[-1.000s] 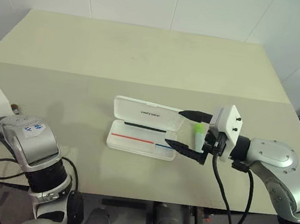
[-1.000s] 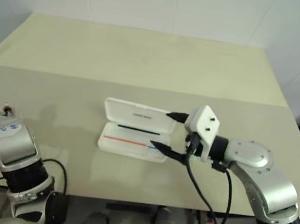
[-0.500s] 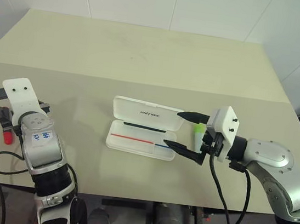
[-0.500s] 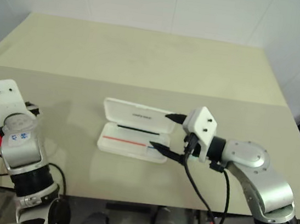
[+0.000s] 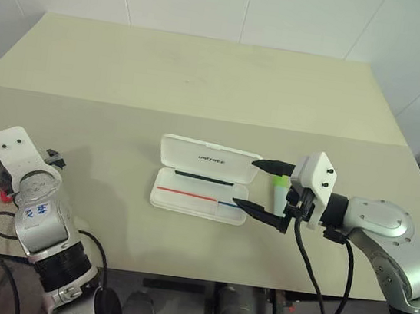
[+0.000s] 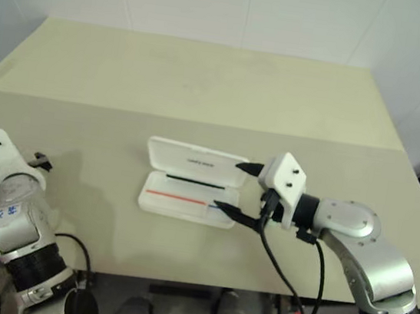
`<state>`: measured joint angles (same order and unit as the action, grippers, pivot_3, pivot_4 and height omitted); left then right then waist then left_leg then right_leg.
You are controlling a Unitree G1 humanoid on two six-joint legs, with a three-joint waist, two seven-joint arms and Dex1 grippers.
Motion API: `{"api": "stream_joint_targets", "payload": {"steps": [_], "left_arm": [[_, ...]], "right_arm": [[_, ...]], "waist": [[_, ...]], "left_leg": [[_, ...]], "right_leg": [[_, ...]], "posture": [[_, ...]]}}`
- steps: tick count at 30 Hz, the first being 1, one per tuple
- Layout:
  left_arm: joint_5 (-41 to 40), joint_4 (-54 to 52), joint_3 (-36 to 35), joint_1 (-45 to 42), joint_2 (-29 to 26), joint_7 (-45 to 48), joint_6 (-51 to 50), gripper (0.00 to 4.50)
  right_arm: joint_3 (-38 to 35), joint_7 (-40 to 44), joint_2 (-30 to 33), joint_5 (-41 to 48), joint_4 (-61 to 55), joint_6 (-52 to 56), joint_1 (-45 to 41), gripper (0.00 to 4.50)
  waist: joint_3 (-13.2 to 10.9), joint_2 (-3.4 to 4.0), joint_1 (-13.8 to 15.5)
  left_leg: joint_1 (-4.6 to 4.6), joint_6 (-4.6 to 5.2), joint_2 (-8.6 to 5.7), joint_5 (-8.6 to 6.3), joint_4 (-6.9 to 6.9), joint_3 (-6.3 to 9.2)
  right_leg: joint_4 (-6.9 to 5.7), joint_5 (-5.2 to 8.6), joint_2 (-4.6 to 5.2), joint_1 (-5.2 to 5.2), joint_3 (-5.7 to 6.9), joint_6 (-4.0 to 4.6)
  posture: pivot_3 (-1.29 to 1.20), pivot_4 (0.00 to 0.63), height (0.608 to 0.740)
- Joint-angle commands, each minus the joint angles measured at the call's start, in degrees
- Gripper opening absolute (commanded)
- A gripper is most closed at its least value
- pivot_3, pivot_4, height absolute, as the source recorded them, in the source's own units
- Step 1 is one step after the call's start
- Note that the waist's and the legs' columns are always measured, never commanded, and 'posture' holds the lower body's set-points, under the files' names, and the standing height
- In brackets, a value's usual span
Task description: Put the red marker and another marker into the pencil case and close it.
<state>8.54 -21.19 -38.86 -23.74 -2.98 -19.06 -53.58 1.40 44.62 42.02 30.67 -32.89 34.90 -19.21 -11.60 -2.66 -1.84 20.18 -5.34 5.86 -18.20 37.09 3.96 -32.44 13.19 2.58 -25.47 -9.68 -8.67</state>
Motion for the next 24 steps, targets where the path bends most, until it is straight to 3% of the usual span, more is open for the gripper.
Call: {"api": "stream_joint_targets", "payload": {"steps": [1,8,14,24], "left_arm": [[1.30,-1.01,-1.39,3.80,-2.76,-1.13,1.83,4.48],[4.71,-4.78,4.08,8.55,-2.65,-6.07,10.48,4.48],[5.04,-3.78,2.48,9.22,-1.21,-10.05,10.16,4.48],[-3.90,4.22,-1.38,8.28,-1.07,-8.09,9.34,4.48]], "right_arm": [[-2.91,-0.45,0.98,-0.11,-1.70,-0.69,0.53,4.50],[-2.86,-0.85,0.89,-0.44,-1.99,-0.60,1.11,4.50],[-2.66,-0.73,0.71,-0.73,-1.40,-0.77,0.63,4.50],[-2.63,-0.95,0.69,-1.04,-0.92,-0.62,0.35,4.50]], "waist": [[0.00,0.00,-0.24],[0.03,-0.05,0.28],[0.06,-0.09,-0.07],[0.06,-0.10,-0.07]], "left_leg": [[0.00,0.01,0.00,0.00,-0.01,0.00],[0.00,-0.01,0.00,-0.01,0.03,0.00],[-0.03,-0.02,-0.02,-0.01,0.06,0.00],[-0.04,-0.02,-0.04,-0.01,0.04,0.00]], "right_leg": [[0.01,0.00,0.00,0.00,0.00,0.00],[0.01,-0.02,0.00,0.00,0.00,0.03],[0.04,-0.08,0.00,0.02,0.00,0.09],[0.06,-0.08,0.00,0.01,0.00,0.09]], "posture": [[0.00,0.150,0.740],[0.00,0.150,0.740],[0.00,0.150,0.740],[0.00,0.150,0.740]]}}
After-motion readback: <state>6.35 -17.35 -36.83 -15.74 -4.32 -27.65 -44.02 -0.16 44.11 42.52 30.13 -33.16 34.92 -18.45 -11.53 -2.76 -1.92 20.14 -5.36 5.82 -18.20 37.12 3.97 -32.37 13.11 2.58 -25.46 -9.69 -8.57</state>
